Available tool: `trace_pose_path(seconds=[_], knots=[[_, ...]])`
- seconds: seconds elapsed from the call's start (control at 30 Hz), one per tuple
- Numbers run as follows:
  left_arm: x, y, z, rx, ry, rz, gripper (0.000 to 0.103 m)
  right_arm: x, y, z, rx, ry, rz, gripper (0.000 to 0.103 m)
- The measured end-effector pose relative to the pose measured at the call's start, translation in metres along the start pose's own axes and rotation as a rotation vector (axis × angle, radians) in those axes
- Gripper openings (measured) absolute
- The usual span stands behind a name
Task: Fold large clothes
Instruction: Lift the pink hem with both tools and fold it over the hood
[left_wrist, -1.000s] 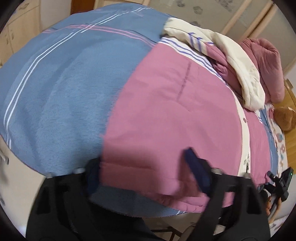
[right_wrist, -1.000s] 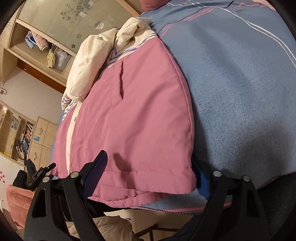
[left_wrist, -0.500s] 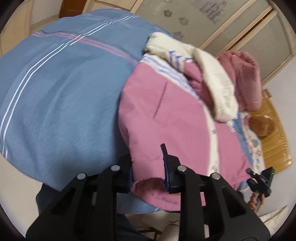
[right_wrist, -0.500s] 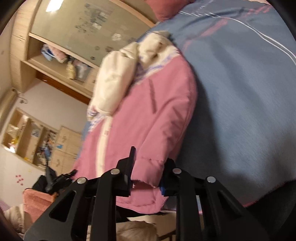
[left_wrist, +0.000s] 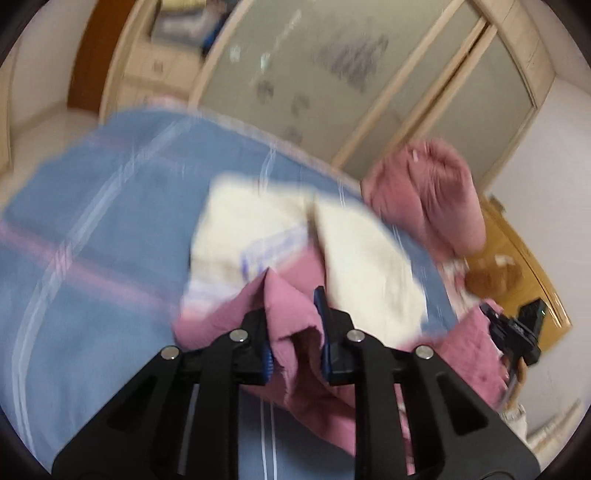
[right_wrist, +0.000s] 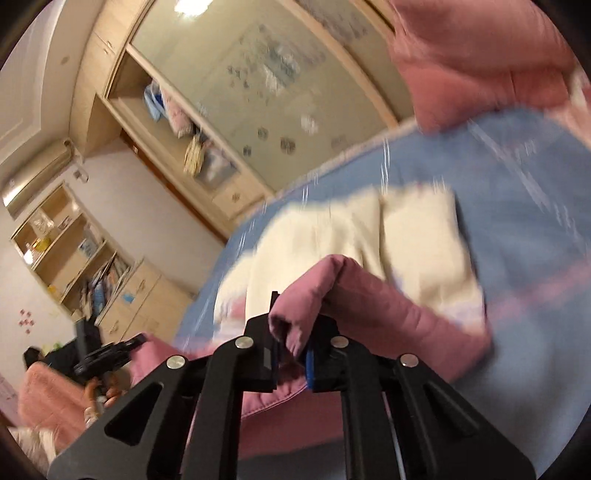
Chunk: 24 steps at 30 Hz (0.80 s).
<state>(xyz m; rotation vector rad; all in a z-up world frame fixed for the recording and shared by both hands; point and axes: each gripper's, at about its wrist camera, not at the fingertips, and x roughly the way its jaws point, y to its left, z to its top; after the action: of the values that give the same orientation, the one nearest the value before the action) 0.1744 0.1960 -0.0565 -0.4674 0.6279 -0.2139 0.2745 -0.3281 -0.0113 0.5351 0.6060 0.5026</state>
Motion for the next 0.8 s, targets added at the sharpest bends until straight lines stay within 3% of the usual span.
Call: trace_pose_path(seconds=[0.07, 0.17, 0.33, 0.43, 0.57, 0.7, 0.8], knots=[[0.017, -0.009, 0.050, -0.008, -0.063, 0.035, 0.019, 0.019, -0.003, 0.034, -0.014, -0.046, -0.048, 0.010], [0.059, -0.016, 0.115, -0.021, -0.095, 0.111, 0.019, 0.066, -0.022, 0.092, 0.013, -0.075, -0.128, 0.010], [0.145, -0.005, 0.180, -0.022, -0.097, 0.262, 0.019, 0.140, -0.087, 0.140, 0.098, -0.094, -0.280, 0.010], [0.209, 0.026, 0.186, -0.088, -0.024, 0.331, 0.019, 0.182, -0.136, 0.138, 0.175, -0.058, -0.352, 0.010], [0.297, 0.075, 0.155, -0.141, 0.134, 0.414, 0.020, 0.233, -0.186, 0.111, 0.237, 0.042, -0.429, 0.010], [0.320, 0.097, 0.122, -0.198, 0.162, 0.351, 0.023, 0.262, -0.215, 0.083, 0.274, 0.127, -0.402, 0.010], [0.315, 0.096, 0.124, -0.197, 0.156, 0.357, 0.024, 0.262, -0.212, 0.088, 0.268, 0.146, -0.399, 0.013]])
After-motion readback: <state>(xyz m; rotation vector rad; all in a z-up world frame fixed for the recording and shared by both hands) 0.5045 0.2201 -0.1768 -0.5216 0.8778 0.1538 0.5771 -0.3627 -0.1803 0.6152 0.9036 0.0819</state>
